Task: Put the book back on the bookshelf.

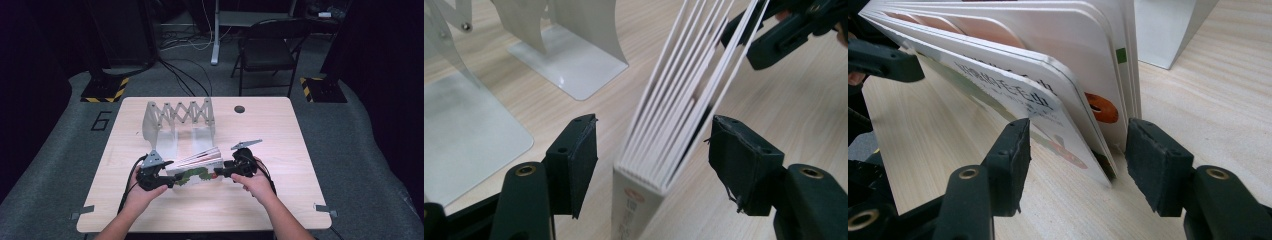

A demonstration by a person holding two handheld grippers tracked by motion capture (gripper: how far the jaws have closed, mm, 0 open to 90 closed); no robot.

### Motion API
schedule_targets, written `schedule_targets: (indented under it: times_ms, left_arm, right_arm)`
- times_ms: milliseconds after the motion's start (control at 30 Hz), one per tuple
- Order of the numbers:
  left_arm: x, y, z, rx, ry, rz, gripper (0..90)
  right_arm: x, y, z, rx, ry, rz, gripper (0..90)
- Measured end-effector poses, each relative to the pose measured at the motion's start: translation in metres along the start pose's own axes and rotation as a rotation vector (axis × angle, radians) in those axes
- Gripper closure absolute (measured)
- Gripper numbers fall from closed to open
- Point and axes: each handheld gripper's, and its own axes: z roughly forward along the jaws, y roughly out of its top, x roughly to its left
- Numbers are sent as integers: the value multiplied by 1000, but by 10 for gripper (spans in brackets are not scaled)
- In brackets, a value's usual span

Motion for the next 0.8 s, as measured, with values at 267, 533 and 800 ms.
schedule_targets:
  times_ms: [267,533,800]
  left_arm:
    - [-6,12,7,4,-16,37,353]
    - [-8,12,16,30,-20,58,377]
    - [-5,6,21,52,-21,57,404]
  right_arm:
    - [-4,1,-1,-10,-5,11,439]
    - [-8,0,-2,-19,-18,18,442]
    - [-7,0,1,-5,-21,27,442]
